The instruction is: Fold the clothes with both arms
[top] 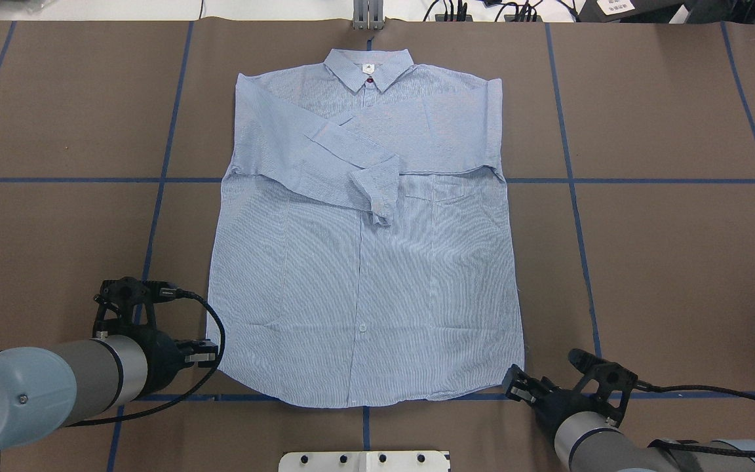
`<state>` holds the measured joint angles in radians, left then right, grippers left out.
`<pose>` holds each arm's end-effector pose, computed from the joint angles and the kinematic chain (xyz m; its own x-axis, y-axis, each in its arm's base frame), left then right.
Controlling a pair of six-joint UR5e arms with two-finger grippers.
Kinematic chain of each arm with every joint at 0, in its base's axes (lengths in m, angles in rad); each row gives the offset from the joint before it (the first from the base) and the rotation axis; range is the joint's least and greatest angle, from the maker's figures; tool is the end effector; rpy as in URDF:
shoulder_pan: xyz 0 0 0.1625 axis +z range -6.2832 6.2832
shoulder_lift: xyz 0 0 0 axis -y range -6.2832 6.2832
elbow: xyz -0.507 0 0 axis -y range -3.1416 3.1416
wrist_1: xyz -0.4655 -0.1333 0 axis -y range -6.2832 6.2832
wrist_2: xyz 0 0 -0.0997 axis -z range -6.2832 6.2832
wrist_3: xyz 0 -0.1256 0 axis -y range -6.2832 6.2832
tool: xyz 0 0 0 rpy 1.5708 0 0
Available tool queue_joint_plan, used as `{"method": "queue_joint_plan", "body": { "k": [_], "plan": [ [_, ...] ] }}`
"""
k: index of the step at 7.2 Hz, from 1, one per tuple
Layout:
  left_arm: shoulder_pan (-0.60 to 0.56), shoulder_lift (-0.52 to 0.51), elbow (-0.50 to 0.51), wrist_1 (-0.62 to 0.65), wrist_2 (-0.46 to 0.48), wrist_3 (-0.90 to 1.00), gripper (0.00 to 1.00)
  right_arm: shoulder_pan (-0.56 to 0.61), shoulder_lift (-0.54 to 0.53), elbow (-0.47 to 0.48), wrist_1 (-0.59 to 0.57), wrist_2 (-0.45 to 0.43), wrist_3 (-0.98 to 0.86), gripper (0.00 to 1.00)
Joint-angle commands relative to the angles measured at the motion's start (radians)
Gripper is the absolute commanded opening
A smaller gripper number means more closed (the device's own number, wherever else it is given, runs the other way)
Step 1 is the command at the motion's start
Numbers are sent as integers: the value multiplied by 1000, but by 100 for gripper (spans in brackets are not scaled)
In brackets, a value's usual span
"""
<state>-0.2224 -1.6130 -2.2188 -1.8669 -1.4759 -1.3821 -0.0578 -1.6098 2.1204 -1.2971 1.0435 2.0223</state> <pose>0.4943 -0.2607 0.3585 0.5843 0.0593 -0.8094 0.1904 0.9595 0.2078 -0.5441 -0.1653 0.4480 0.5028 0.3486 0.7910 -0.5827 0.8126 0.0123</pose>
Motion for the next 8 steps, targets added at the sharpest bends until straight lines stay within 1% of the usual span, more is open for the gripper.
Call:
{"method": "queue_joint_plan", "body": {
  "k": [1,2,3,5,6,7,8],
  "plan": [
    [0,-1,-1,0,0,0,0,-1,21,-23,-5,-7,0,50],
    [0,1,-7,0,0,0,0,-1,22,-25,-5,-7,-4,43],
    [0,1,-9,0,0,0,0,-1,22,-25,-7,-7,-5,38],
    [-2,2,-19,0,-1,0,0,-5,24,-25,-19,-5,-11,38],
    [-2,2,-19,0,-1,0,0,-5,28,-25,-19,-5,-11,36],
    [-2,2,-19,0,-1,0,0,-5,33,-33,-21,-5,-16,23],
    [-2,1,-19,0,-1,2,0,-5,36,-34,-40,-5,-16,2]
  ]
}}
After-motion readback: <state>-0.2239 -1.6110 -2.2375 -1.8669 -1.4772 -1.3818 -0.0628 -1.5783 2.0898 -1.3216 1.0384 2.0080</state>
